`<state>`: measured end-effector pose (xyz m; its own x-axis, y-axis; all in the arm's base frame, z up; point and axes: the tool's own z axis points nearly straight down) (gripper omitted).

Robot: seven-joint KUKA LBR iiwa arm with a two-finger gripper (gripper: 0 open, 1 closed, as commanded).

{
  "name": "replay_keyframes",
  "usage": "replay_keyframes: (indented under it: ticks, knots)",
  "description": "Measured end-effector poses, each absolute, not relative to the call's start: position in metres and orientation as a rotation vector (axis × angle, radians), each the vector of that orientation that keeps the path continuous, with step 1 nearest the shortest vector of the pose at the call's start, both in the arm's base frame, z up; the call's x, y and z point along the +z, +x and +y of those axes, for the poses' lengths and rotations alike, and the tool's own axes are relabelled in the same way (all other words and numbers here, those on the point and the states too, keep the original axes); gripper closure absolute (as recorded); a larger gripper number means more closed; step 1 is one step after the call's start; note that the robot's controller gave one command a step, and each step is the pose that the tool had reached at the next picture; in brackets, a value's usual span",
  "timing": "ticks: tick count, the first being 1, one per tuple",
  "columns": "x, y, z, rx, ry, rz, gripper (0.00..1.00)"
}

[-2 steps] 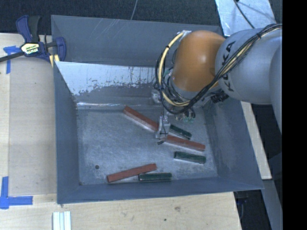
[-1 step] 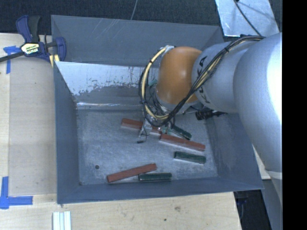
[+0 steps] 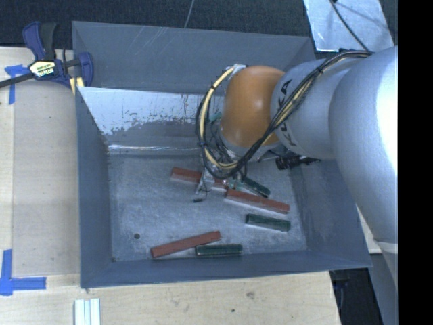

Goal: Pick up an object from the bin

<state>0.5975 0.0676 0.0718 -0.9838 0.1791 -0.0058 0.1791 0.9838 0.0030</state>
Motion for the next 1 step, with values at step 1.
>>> replay_keyframes:
  ticks: [1]
  knots:
    - [0.1943, 0.6109, 0.1124, 0.002, 0.259, 3.128, 1.0]
